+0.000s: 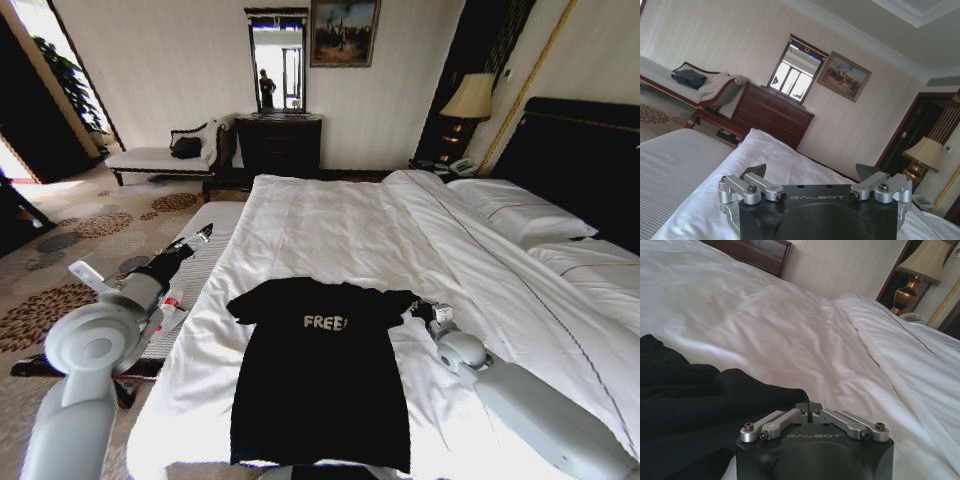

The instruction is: Fold the clothes on the bed.

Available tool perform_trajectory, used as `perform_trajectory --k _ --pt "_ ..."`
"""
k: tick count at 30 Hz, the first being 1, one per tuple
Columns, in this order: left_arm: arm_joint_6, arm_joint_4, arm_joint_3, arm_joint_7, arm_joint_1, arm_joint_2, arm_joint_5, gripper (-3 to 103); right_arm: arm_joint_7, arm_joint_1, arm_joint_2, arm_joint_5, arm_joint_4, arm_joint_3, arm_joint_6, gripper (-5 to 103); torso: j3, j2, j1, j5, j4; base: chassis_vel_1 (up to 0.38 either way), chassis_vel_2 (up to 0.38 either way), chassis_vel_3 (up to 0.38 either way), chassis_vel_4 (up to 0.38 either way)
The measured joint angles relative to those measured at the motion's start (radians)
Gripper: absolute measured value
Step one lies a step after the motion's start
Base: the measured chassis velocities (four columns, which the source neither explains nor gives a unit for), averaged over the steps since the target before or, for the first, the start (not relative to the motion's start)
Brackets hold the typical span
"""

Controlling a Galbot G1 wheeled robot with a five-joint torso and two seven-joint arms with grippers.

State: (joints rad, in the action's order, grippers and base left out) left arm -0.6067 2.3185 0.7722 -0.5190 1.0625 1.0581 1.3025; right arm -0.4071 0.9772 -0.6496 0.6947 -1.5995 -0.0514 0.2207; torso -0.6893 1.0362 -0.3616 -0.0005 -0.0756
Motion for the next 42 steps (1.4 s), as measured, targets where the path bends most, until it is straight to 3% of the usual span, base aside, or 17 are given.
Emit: perform_trajectory --k 9,16,21,24,27,28,32,34,38,42 --pt "0.0 -0.013 -0.009 0.002 -0.003 0.005 -0.011 100 -0.031 -0.046 -0.025 -0.01 0.078 0.01 0.0 -3 0.0 0.0 0.0 0.0 0.0003 0.0 0.0 0.0 0.0" --pt "0.0 -0.013 -0.008 0.003 0.003 0.007 -0.014 100 -0.088 -0.018 -0.029 -0.014 0.073 0.0 0.007 24 0.0 0.0 0.0 0.0001 -0.0001 0.0 0.0 0.0 0.0" --pt "0.0 -0.013 -0.006 0.004 0.008 0.012 -0.017 100 -0.135 0.059 -0.008 0.009 -0.042 -0.099 0.007 46 0.0 0.0 0.0 -0.0001 0.0001 0.0 0.0 0.0 0.0" --pt "0.0 -0.016 -0.005 0.004 0.009 0.013 -0.018 100 -0.145 0.101 0.001 0.04 -0.104 -0.148 0.007 51 0.0 0.0 0.0 -0.0002 0.0002 0.0 0.0 0.0 0.0" --pt "0.002 -0.027 -0.005 0.005 0.004 0.019 -0.023 100 -0.165 0.221 0.012 0.189 -0.236 -0.238 0.021 68 0.0 0.0 0.0 -0.0003 -0.0002 0.0 0.0 0.0 0.0" --pt "0.002 -0.03 -0.005 0.005 0.0 0.021 -0.024 100 -0.167 0.244 0.011 0.229 -0.254 -0.246 0.029 68 0.0 0.0 0.0 -0.0004 -0.0003 0.0 0.0 0.0 0.0" --pt "0.007 -0.037 -0.001 0.005 -0.015 0.029 -0.021 100 -0.167 0.253 -0.007 0.334 -0.258 -0.234 0.051 84 0.0 0.0 0.0 -0.0003 -0.0003 0.0 0.0 0.0 0.0" --pt "0.009 -0.036 0.011 0.005 -0.025 0.03 -0.005 100 -0.161 0.217 -0.034 0.47 -0.231 -0.214 0.068 94 0.0 0.0 0.0 0.0 0.0001 0.0 0.0 0.0 0.0" --pt "0.009 -0.021 0.032 0.005 -0.03 0.025 0.026 100 -0.116 0.184 -0.062 0.573 -0.191 -0.206 0.075 99 0.0 0.0 0.0 0.0 0.0005 0.0 0.0 0.0 0.0" --pt "0.009 0.003 0.044 0.005 -0.031 0.022 0.045 100 -0.078 0.167 -0.078 0.597 -0.141 -0.203 0.076 100 0.0 0.0 0.0 0.0 0.0002 0.0 0.0 0.0 0.0"
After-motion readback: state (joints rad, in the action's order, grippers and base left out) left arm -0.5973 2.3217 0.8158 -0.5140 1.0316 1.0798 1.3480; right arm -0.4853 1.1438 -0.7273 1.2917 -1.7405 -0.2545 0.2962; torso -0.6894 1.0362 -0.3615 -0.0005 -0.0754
